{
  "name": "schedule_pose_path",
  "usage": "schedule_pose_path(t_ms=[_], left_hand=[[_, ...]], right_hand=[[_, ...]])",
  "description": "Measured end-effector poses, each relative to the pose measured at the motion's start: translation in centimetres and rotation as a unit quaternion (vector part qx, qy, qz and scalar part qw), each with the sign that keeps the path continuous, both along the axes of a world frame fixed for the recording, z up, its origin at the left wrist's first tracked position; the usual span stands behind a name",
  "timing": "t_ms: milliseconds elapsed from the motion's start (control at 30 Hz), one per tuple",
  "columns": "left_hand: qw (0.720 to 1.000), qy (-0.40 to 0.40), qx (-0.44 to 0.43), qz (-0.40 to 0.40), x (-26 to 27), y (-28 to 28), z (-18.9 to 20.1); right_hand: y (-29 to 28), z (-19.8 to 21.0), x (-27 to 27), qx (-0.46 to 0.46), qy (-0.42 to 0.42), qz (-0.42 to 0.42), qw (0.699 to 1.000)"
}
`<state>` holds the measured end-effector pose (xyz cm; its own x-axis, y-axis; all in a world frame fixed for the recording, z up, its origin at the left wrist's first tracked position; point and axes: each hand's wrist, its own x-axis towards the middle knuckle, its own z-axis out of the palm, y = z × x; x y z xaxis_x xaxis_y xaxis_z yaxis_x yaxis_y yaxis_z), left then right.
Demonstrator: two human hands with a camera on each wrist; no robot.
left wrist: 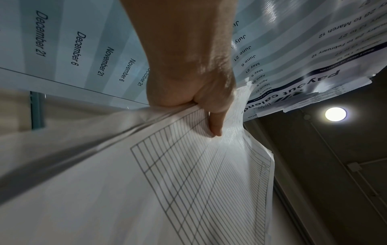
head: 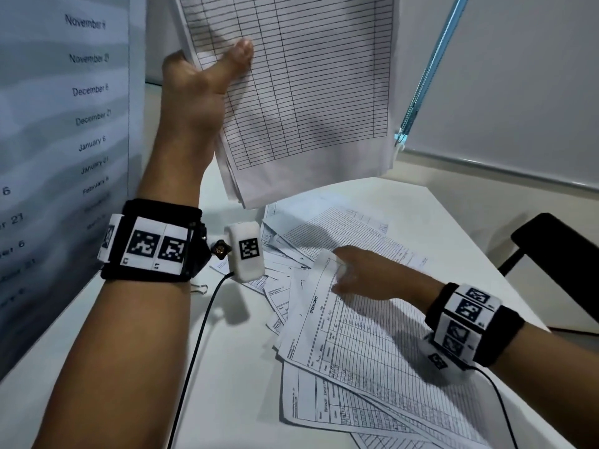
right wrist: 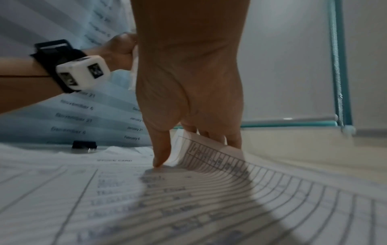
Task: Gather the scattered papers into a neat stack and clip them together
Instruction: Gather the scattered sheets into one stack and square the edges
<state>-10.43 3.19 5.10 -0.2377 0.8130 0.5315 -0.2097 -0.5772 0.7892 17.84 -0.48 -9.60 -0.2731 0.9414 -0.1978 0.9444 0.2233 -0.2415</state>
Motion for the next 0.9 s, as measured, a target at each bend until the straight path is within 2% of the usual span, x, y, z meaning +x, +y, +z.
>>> schedule_pose_path(t_ms=[100,267,367,433,500,600,667,767,900], left_hand=[[1.000,-0.002,-0.005,-0.005,0.2,-0.3,0.1],[1.000,-0.008,0.003,-0.015,0.4,-0.4,0.3],[1.000,0.002,0.006,-0.001,0.2,-0.1,0.2],[1.000,0.011,0.007,0.008,0.0,0.2,0.1],[1.000,0.020,0.006,0.019,-0.1,0.8,-0.1],[0.996,0.050,-0.016,0.065,0.2,1.3,-0.4],[0.996,0.066,-0.004,0.053,0.8,1.5,-0.8],[0.994,0.109,-0.004,0.033,2.4,1.4,-1.2],[0.976,0.213,-0.035,0.017,4.3,1.9,-2.1]], right_hand=[[-0.2,0.0,-0.9,-0.004,0.014,-0.016,1.000],[-1.3,-0.5,-2.9,0.112,-0.069,0.044,0.990],[-1.7,0.3,-2.5,0.121,-0.023,0.035,0.992],[-2.0,2.5,-1.7,0.075,0.035,0.020,0.996],[-2.2,5.8,-0.4,0.037,0.052,0.024,0.998],[-2.6,11.1,2.3,0.062,0.119,0.005,0.991],[-2.6,13.7,4.3,0.114,0.247,-0.021,0.962],[-2.2,15.7,5.6,0.156,0.450,-0.015,0.879],[-1.4,15.4,6.1,0.163,0.607,-0.010,0.778]])
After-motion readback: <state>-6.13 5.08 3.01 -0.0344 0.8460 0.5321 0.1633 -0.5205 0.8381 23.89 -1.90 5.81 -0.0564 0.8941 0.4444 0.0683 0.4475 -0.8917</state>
